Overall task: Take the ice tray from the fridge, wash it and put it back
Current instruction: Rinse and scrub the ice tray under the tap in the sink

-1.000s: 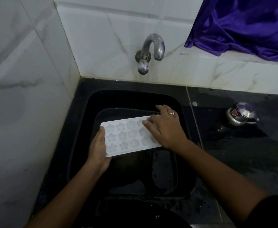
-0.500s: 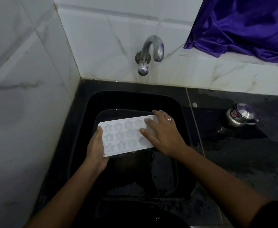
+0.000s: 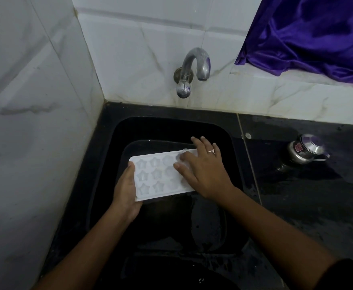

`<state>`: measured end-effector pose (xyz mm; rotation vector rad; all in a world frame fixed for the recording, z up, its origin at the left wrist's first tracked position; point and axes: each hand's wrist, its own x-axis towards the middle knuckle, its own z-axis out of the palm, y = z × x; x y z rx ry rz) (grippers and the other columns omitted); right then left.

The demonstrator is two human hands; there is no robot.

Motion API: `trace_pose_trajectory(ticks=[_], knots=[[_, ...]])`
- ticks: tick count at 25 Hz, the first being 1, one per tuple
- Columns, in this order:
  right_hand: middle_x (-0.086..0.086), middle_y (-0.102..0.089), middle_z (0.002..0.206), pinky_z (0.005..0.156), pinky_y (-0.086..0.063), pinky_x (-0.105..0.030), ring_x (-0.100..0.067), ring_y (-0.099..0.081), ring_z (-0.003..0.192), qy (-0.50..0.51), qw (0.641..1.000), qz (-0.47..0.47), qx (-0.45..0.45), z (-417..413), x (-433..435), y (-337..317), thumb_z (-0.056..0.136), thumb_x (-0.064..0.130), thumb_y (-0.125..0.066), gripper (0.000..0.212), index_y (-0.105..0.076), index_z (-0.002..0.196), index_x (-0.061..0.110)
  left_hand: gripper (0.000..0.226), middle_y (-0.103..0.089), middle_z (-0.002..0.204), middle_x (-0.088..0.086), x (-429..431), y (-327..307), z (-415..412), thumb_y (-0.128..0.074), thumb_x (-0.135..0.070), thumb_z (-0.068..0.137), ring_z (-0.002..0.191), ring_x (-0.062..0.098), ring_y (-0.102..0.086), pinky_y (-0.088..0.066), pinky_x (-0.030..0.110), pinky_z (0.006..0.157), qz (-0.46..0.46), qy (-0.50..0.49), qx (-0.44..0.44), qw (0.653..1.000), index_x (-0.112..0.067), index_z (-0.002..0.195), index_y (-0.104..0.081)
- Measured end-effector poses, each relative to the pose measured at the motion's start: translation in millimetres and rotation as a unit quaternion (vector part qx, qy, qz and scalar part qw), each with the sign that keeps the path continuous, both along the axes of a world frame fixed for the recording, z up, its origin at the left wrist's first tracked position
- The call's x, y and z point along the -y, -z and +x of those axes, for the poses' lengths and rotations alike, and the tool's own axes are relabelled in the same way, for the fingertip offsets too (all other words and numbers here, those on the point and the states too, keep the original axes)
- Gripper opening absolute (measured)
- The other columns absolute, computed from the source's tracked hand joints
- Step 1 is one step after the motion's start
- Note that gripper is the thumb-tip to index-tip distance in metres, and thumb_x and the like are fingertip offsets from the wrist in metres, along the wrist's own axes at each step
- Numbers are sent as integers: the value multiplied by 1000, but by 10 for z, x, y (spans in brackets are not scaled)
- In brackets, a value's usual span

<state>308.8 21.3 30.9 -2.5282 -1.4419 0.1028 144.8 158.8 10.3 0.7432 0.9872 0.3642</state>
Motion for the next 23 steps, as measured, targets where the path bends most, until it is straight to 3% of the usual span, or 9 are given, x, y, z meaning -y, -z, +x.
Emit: trace_pose_trajectory(ticks=[3, 6, 9, 13, 18, 23], knots=[[-12, -30, 167, 128, -7, -58, -33, -16, 158, -13, 1000, -20, -3, -48, -49, -1, 99, 75, -24, 70, -67, 128, 28, 56, -79, 115, 16, 20, 12, 8, -35, -52, 112, 103, 33, -78, -59, 49, 87, -14, -5, 7, 1000, -11, 125, -70], [-11, -31, 167, 128, -5, -58, -32, -14, 158, -32, 999, -23, -15, 39, 45, 7, 99, 74, -23, 66, -64, 135, 36, 54, -80, 112, 14, -6, 19, -20, -34, -50, 113, 99, 30, -80, -59, 47, 85, -9, -9, 2, 1000, -12, 121, -71], [-11, -36, 164, 127, -7, -59, -32, -19, 157, 14, 999, -10, -31, 9, -44, -5, 99, 73, -23, 68, -72, 122, 31, 53, -80, 113, 13, 35, 27, 6, -35, -50, 112, 100, 30, -79, -59, 47, 85, -4, -1, -3, 1000, -12, 123, -70], [-10, -34, 165, 128, -3, -57, -30, -17, 157, 5, 998, -7, -63, -72, -49, 25, 96, 78, -21, 75, -69, 129, 30, 55, -80, 115, 14, 17, 29, 6, -33, -51, 112, 102, 31, -79, -60, 47, 85, -12, -5, 0, 1000, -12, 125, -70], [-8, -41, 160, 127, -7, -51, -26, -26, 153, 45, 990, 22, -134, -92, -168, -50, 90, 81, -17, 87, -77, 119, 25, 56, -78, 120, 16, 32, 47, 11, -33, -51, 112, 109, 34, -76, -60, 47, 86, -9, -4, 6, 1000, -10, 128, -69], [-7, -45, 154, 122, -14, -54, -25, -28, 149, -9, 995, -9, -103, 19, -86, -92, 94, 80, -23, 73, -73, 122, 34, 55, -79, 118, 14, 9, 50, -11, -32, -50, 113, 106, 32, -78, -60, 47, 86, 3, -8, 7, 1000, -11, 126, -69]])
